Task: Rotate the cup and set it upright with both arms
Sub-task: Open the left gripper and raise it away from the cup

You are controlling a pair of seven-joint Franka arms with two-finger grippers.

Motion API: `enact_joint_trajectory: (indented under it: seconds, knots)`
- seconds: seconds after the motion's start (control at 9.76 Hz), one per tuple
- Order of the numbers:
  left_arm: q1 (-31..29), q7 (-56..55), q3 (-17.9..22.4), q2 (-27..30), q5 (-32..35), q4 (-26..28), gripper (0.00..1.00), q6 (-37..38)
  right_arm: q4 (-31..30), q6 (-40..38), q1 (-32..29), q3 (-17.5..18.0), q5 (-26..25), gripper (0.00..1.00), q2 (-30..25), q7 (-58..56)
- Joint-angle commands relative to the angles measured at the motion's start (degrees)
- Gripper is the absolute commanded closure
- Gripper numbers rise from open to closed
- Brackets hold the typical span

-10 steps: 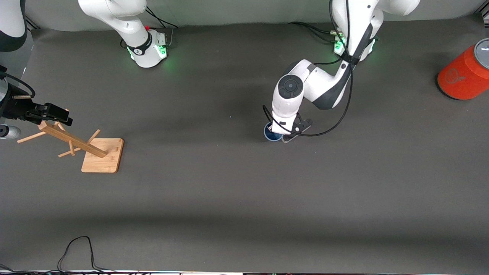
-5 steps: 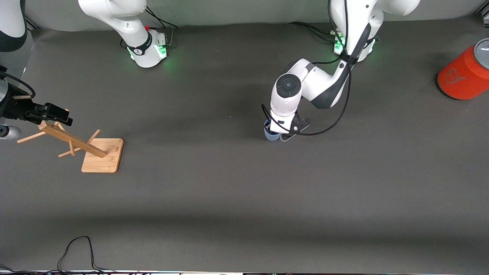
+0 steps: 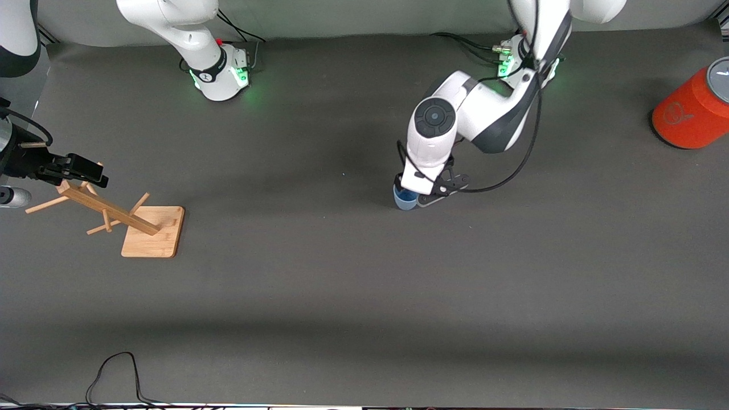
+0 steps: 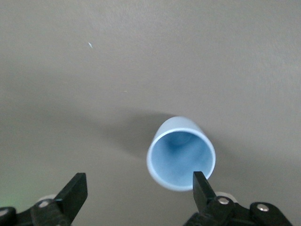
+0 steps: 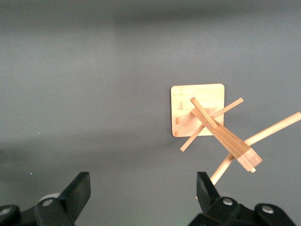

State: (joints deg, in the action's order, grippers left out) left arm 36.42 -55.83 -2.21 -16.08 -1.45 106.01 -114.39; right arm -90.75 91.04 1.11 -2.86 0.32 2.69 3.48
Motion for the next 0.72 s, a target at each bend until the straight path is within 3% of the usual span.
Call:
enact_joint_trajectory:
  seconds: [0.0,0.2,0.31,0.61]
  knots:
    - [-0.9,15.7,6.0,6.1,0.6,-3.0,0.00,9.3,-0.2,0.5,0.6,-0.5,-0.7,0.00,-0.2,-0.6]
    - [-3.1,30.4,12.6,11.3,0.6,-4.1,0.00,13.9,-0.2,0.5,0.7,-0.5,-0.8,0.00,-0.2,-0.6]
    - [-4.6,32.9,14.0,11.4,0.7,-5.7,0.00,15.6,-0.2,0.5,0.7,-0.5,-0.8,0.00,-0.2,-0.7]
    - [-12.9,44.5,14.0,14.8,4.2,-6.3,0.00,20.9,-0.4,0.5,0.7,-0.3,-2.0,0.00,-0.5,-1.4]
